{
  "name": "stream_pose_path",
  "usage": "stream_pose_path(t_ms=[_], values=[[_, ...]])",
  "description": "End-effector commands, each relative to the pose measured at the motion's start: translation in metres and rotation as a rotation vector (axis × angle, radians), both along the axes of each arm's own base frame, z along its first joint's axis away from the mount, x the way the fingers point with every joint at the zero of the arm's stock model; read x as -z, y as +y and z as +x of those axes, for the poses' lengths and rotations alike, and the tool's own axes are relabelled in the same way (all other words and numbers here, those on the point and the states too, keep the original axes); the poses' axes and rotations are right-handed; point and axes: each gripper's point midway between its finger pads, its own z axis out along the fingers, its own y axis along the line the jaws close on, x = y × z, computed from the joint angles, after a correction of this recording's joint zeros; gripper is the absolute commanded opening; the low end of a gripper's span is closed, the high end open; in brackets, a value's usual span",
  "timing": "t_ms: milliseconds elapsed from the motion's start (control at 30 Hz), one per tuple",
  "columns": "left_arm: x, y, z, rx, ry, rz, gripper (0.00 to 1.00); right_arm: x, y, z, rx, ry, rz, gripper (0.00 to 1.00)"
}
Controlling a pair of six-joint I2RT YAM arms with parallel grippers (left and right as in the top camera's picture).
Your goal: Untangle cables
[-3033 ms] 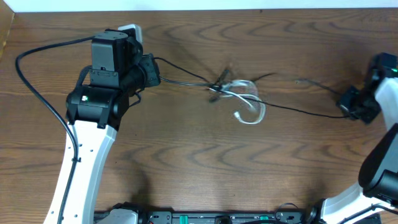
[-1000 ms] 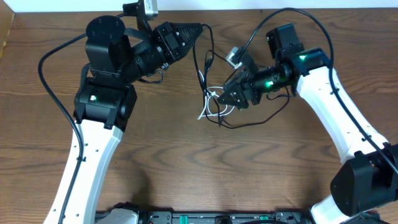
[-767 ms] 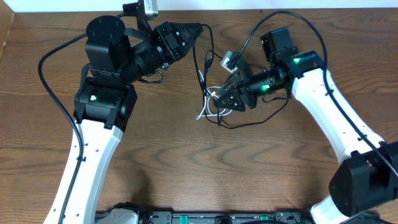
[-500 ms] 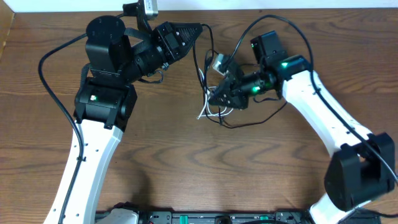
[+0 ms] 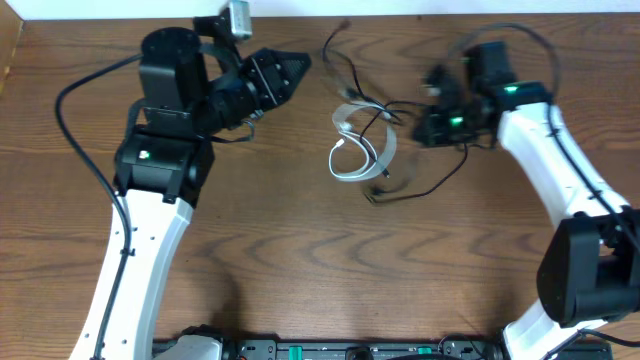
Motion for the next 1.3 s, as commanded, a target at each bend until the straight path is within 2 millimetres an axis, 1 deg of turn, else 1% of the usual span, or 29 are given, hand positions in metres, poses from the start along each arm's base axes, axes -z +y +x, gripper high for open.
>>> stream_pose_path(t_ms=[0, 100, 167, 233, 267, 300, 367, 467, 567, 633, 700, 800, 933, 1000, 1100, 1267], values=[[-0.012, 0.016, 0.005, -0.036, -0.065, 0.032, 0.08, 0.021, -0.081, 0.001, 0.361, 0.073, -0.268, 0.01], [-0.014, 0.026, 0.007, -0.063, -0.071, 0.032, 0.07, 0.040, -0.104, -0.011, 0.435, 0.128, -0.308, 0.01], [-0.017, 0.033, 0.008, -0.080, -0.078, 0.032, 0.07, 0.053, -0.113, -0.019, 0.463, 0.157, -0.308, 0.01], [-0.019, 0.038, 0.008, -0.093, -0.083, 0.032, 0.08, 0.066, -0.116, -0.025, 0.473, 0.177, -0.287, 0.01], [-0.019, 0.039, 0.008, -0.095, -0.084, 0.032, 0.08, 0.069, -0.113, -0.027, 0.462, 0.183, -0.266, 0.01], [-0.018, 0.039, 0.008, -0.094, -0.081, 0.033, 0.08, 0.071, -0.105, -0.028, 0.417, 0.181, -0.223, 0.01], [-0.011, 0.037, 0.006, -0.083, -0.062, 0.050, 0.07, 0.068, -0.083, -0.027, 0.286, 0.151, -0.113, 0.01], [0.008, 0.025, 0.000, -0.031, -0.029, 0.107, 0.07, 0.045, -0.050, -0.022, 0.128, 0.081, 0.063, 0.01], [0.027, 0.010, -0.006, 0.034, 0.002, 0.157, 0.08, 0.004, -0.021, -0.017, -0.016, -0.022, 0.234, 0.01], [0.040, -0.003, -0.010, 0.087, 0.018, 0.193, 0.17, -0.025, -0.010, -0.014, -0.066, -0.087, 0.313, 0.01], [0.055, -0.018, -0.015, 0.151, 0.026, 0.233, 0.30, -0.052, -0.004, -0.012, -0.093, -0.146, 0.358, 0.01], [0.078, -0.038, -0.020, 0.247, 0.028, 0.298, 0.45, -0.088, 0.003, -0.014, -0.126, -0.212, 0.414, 0.01], [0.110, -0.056, -0.016, 0.311, 0.081, 0.329, 0.56, -0.111, 0.006, -0.024, -0.143, -0.246, 0.445, 0.01], [0.127, -0.063, -0.012, 0.332, 0.116, 0.338, 0.59, -0.115, 0.006, -0.029, -0.142, -0.242, 0.445, 0.01], [0.149, -0.074, -0.009, 0.379, 0.152, 0.336, 0.59, -0.117, 0.006, -0.035, -0.139, -0.232, 0.445, 0.01], [0.162, -0.107, -0.017, 0.562, 0.115, 0.246, 0.59, -0.117, 0.006, -0.036, -0.137, -0.224, 0.450, 0.01]])
